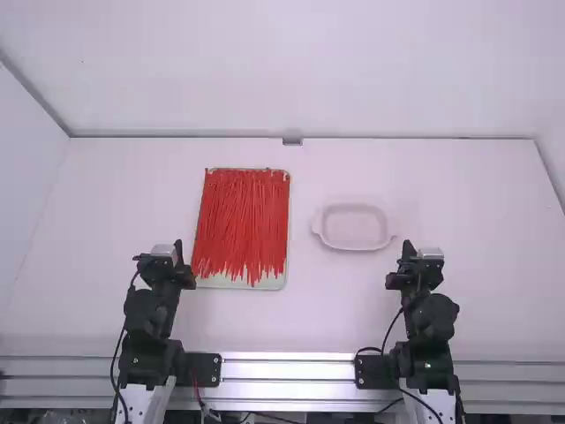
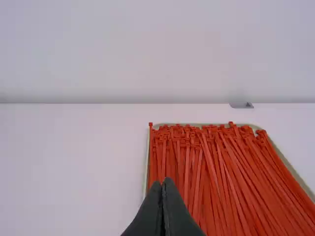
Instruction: Fasten the cable tie
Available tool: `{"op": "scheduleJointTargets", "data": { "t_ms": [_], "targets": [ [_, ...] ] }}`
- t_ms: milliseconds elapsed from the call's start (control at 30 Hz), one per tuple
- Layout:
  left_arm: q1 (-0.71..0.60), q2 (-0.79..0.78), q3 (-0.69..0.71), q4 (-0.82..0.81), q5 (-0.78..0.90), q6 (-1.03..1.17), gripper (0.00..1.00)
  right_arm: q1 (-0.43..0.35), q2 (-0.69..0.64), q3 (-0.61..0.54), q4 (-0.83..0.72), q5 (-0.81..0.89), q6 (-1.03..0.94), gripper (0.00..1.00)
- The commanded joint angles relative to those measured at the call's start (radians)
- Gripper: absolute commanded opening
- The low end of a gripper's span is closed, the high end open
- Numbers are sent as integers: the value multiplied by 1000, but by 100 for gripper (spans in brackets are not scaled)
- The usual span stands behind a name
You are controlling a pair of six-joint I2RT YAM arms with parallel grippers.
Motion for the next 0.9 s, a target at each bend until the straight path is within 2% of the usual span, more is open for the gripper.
{"op": "scheduleJointTargets", "data": {
  "t_ms": [0,400,867],
  "targets": [
    [0,0,0,-2,0,0,0,0,0,0,-1,0,2,0],
    [-1,64,45,-17,24,-1,6,8,65,31,14,-10,3,6],
    [-6,336,215,-82,132,9,27,64,352,158,61,-43,7,27]
  ]
}}
